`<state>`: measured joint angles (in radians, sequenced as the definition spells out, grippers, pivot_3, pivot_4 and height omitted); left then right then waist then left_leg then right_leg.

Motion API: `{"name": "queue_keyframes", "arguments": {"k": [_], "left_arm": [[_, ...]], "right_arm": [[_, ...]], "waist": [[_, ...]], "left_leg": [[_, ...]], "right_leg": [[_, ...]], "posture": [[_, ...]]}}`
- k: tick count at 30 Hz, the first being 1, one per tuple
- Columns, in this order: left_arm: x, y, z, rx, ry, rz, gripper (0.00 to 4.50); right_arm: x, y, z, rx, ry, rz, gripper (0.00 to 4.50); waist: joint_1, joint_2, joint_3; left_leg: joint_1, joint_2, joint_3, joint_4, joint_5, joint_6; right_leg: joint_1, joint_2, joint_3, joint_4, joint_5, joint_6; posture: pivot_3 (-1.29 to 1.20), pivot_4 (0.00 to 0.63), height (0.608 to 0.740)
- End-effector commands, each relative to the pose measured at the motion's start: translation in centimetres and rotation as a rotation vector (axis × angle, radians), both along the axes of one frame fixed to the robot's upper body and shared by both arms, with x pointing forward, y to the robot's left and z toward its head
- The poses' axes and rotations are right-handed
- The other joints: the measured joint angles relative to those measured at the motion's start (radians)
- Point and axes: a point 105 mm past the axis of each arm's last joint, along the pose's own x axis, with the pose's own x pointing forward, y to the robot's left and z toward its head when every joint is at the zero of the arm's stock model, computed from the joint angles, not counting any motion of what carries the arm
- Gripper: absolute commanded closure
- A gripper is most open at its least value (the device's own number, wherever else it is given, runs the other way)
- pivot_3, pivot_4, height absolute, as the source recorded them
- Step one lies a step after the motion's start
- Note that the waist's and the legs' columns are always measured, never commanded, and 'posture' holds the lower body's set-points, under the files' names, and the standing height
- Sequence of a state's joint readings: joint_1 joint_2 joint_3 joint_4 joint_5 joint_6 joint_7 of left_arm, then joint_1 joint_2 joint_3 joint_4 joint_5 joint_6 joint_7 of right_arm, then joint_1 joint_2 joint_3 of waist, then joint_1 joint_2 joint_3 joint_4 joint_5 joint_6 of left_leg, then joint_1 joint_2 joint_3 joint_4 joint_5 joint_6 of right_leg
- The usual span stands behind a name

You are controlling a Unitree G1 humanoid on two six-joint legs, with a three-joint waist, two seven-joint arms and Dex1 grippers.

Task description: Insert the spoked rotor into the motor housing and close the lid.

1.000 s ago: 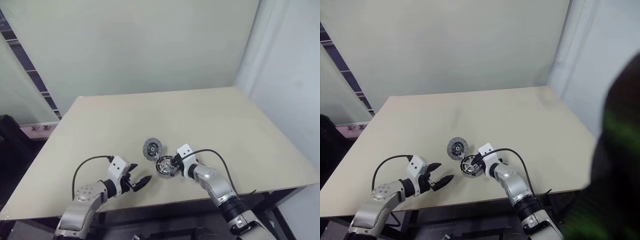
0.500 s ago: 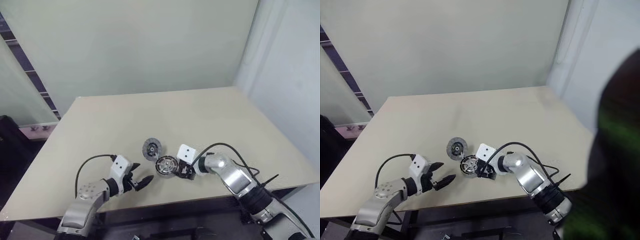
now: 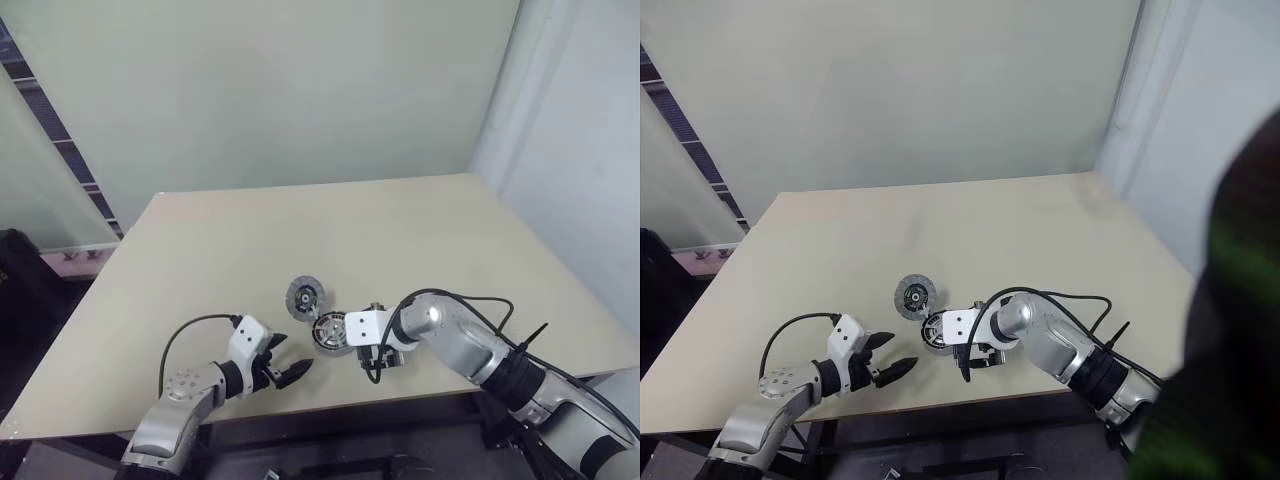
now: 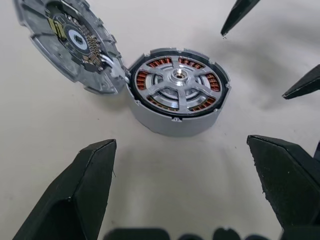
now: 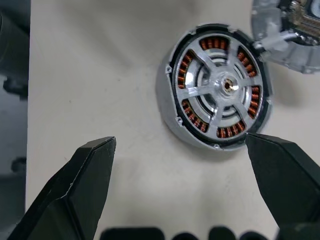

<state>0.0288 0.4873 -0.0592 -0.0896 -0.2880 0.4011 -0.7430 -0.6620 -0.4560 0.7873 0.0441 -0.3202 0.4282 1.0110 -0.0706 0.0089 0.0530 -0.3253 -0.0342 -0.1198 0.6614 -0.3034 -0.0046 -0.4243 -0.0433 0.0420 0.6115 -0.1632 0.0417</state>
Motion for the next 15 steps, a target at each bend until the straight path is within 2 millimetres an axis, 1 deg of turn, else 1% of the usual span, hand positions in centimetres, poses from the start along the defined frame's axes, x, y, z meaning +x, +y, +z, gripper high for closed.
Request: {"name": "queue_keyframes", "arguments": {"k": [1, 4, 15], "left_arm": [[0.1, -0.2, 0.8, 0.003, -0.035, -0.016, 0.0], [0.1, -0.2, 0.8, 0.003, -0.036, -0.017, 0.0], [0.0, -0.1, 0.8, 0.006, -0.042, -0.013, 0.0]], "right_arm": [[0.6, 0.8, 0.7, -0.037, -0.061, 0.058, 0.01], [0.8, 0.9, 0.2, -0.068, -0.07, 0.082, 0.01], [1.1, 1.2, -1.0, -0.08, -0.059, 0.085, 0.01]], "waist": [[0.0, 0.0, 0.0], [0.0, 0.0, 0.0], [0.0, 0.0, 0.0]], "left_leg": [[0.0, 0.0, 0.0, 0.0, 0.0, 0.0], [0.0, 0.0, 0.0, 0.0, 0.0, 0.0], [0.0, 0.0, 0.0, 0.0, 0.0, 0.0]], "right_leg": [[0.0, 0.0, 0.0, 0.0, 0.0, 0.0], [0.0, 0.0, 0.0, 0.0, 0.0, 0.0], [0.0, 0.0, 0.0, 0.001, 0.0, 0.0]], "posture": [[0.0, 0.0, 0.74], [0.0, 0.0, 0.74], [0.0, 0.0, 0.74]]}}
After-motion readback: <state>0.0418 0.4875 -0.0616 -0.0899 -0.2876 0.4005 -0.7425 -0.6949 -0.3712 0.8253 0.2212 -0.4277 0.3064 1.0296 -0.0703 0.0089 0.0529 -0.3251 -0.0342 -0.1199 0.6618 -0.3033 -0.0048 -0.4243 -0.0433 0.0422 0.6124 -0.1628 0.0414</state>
